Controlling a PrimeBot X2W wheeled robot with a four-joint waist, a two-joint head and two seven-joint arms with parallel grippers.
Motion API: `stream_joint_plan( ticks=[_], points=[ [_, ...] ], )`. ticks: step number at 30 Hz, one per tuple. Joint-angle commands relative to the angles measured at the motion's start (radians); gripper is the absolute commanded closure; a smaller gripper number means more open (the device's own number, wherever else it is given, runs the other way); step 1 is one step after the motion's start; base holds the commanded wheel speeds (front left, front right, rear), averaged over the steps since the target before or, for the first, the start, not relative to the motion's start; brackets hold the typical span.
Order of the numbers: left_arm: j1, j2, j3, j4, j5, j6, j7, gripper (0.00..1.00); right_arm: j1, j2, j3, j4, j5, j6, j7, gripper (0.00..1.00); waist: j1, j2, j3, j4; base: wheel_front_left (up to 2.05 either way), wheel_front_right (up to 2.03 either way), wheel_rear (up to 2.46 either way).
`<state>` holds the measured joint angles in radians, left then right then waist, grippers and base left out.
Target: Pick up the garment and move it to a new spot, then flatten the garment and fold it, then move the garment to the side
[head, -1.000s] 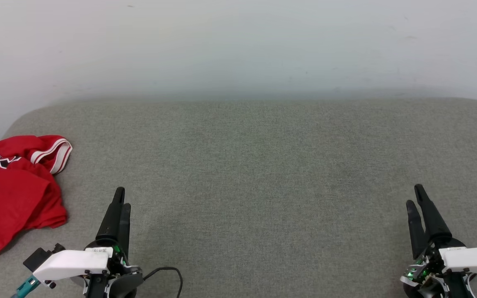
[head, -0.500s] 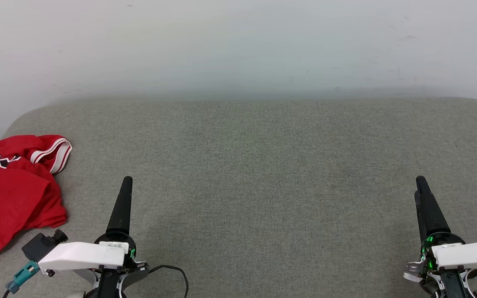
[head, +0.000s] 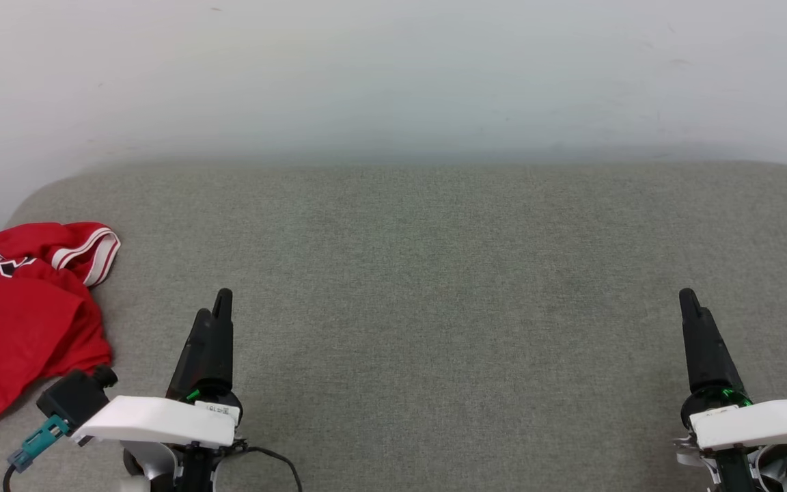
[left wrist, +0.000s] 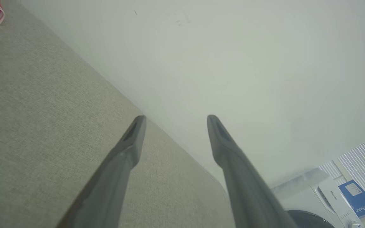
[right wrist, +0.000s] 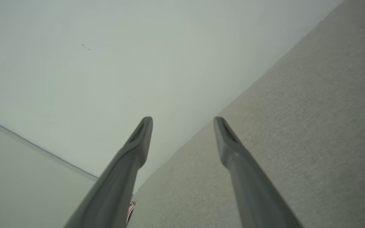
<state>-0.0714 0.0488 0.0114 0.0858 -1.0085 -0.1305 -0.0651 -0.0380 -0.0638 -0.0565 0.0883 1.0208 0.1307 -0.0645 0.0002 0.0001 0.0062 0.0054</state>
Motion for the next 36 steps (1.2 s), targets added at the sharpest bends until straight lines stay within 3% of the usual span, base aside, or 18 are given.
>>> stream_joint_plan(
  ticks=[1, 17, 36],
  points=[
    [-0.004, 0.002, 0.002, -0.021, 0.051, 0.0, -0.012, 0.0, -0.005, -0.014, -0.001, -0.023, -0.054, 0.0, -0.012, 0.0, -0.0002, -0.0001, -0.001, 0.001, 0.0, 0.0, 0.0],
    [0.004, 0.006, -0.017, -0.036, 0.404, 0.013, -0.06, 0.0, 0.009, -0.007, -0.003, -0.065, -0.437, 0.0, -0.044, 0.0, -0.0002, -0.0001, -0.001, 0.005, 0.0, 0.0, 0.0],
    [0.012, 0.06, -0.061, -0.006, 0.648, 0.088, -0.11, 0.0, 0.03, -0.009, -0.011, -0.097, -0.67, 0.0, 0.005, 0.0, -0.0002, -0.0001, -0.002, 0.012, 0.0, 0.0, 0.0]
  ],
)
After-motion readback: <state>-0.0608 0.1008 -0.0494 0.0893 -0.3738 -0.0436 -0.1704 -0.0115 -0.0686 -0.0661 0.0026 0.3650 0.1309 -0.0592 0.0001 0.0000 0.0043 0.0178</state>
